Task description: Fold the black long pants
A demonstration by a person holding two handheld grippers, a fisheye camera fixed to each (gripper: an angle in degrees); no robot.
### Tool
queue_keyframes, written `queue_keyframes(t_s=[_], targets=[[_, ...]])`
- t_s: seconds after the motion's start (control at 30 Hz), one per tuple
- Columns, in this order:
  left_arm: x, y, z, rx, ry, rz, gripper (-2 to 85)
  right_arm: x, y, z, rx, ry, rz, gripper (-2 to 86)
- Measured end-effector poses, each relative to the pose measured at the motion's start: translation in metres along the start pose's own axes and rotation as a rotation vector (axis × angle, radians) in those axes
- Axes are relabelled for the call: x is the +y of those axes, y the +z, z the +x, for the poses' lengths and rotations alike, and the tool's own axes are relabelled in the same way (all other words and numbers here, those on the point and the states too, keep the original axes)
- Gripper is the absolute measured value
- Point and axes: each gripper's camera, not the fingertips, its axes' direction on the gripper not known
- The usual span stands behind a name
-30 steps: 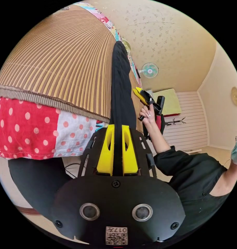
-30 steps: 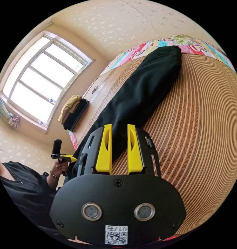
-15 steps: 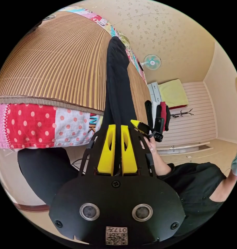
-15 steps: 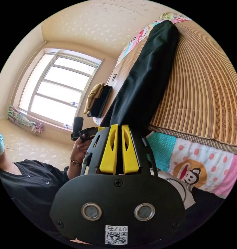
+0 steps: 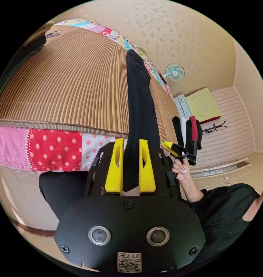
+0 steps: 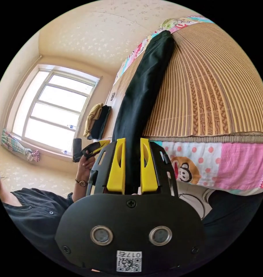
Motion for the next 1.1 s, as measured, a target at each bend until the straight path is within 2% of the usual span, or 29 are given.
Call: queue_keyframes(t_s=[0.1, 0.17, 0.27, 0.37, 0.47, 0.53, 0.63, 0.7, 0.77, 0.8, 0.9, 1.1], targets=[[-0.044, 0.007, -0.004, 0.102, 0.014, 0.014, 9.2, -0.042, -0.007, 0.028, -0.129, 0.060, -0.002, 12.3], [-0.070, 0.034, -0.005, 0.095, 0.005, -0.069, 9.9, -0.069, 0.003, 0.035, -0.172, 0.056, -0.007, 12.5], [-0.090, 0.086, -0.008, 0.048, -0.025, -0.233, 9.3, -0.092, 0.025, 0.031, -0.087, 0.057, -0.102, 10.9], [-0.080, 0.101, -0.001, 0.073, -0.045, -0.175, 7.4, -0.098, 0.024, 0.030, -0.024, 0.047, -0.116, 6.5], [-0.062, 0.111, 0.019, 0.083, -0.074, -0.137, 6.5, -0.098, -0.009, 0.039, -0.136, 0.057, -0.121, 4.3], [-0.057, 0.127, 0.038, 0.114, -0.043, -0.201, 6.4, -0.096, -0.033, 0.046, -0.150, 0.046, -0.129, 3.9], [-0.064, 0.144, 0.051, 0.138, -0.012, -0.311, 6.8, -0.102, -0.058, 0.059, -0.059, 0.026, -0.217, 4.5], [-0.086, 0.131, 0.036, 0.191, -0.054, -0.227, 8.2, -0.112, -0.075, 0.072, -0.064, 0.033, -0.180, 6.0], [-0.108, 0.119, 0.015, 0.238, -0.107, -0.135, 9.0, -0.133, -0.096, 0.098, -0.154, 0.087, -0.086, 10.4], [-0.128, 0.116, -0.004, 0.313, -0.162, -0.096, 10.1, -0.140, -0.098, 0.105, -0.178, 0.111, -0.078, 11.7], [-0.176, 0.130, -0.041, 0.459, -0.256, -0.109, 16.4, -0.178, -0.088, 0.128, -0.284, 0.162, -0.106, 16.0], [-0.245, 0.171, -0.029, 0.375, -0.173, -0.207, 15.9, -0.246, -0.036, 0.134, -0.315, 0.171, -0.157, 15.4]])
